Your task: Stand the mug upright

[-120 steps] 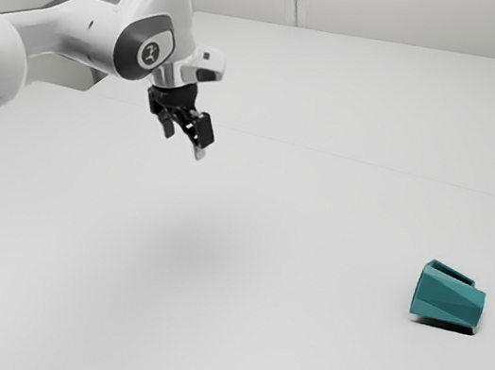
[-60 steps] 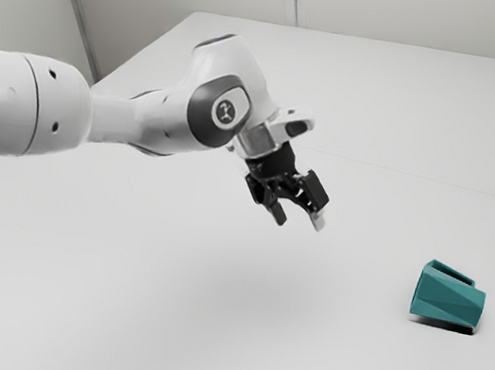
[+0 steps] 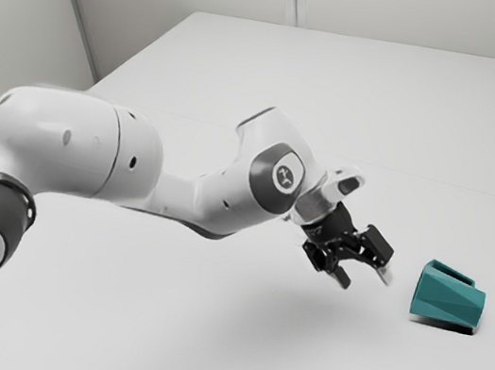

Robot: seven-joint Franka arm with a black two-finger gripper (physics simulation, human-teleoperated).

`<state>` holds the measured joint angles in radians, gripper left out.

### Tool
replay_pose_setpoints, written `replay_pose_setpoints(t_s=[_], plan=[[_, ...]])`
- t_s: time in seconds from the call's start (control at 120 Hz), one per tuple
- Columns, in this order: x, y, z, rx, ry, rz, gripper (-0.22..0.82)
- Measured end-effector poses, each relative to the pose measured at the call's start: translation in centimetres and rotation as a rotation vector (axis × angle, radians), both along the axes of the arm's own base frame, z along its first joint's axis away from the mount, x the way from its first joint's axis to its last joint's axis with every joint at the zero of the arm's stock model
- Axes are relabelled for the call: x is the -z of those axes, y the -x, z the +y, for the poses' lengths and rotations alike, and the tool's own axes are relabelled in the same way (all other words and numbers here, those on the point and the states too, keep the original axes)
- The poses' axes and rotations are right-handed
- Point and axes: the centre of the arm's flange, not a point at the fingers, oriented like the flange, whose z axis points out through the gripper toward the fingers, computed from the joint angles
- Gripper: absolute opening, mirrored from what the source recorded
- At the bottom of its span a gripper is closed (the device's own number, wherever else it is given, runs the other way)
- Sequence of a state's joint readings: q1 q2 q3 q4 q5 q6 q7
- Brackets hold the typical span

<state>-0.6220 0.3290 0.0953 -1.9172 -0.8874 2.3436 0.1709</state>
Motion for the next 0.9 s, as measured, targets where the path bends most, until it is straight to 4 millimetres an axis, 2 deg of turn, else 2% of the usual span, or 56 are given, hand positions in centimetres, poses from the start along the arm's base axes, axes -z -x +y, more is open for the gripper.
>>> replay_pose_setpoints(t_s=[0.142,0.308,0.492,0.6,0.767,0.9], plan=[[0.1,-2.4,-1.9,0.013,0.021,-0.057,0.6],[0.1,-3.3,-4.4,0.052,0.043,-0.096,0.6],[0.8,-5.6,-5.5,0.084,0.061,-0.129,0.6],[2.1,-6.5,-6.1,0.111,0.067,-0.122,0.6],[3.7,-7.1,-7.0,0.148,0.091,-0.103,0.6],[4.4,-7.1,-7.7,0.168,0.119,-0.09,0.56]])
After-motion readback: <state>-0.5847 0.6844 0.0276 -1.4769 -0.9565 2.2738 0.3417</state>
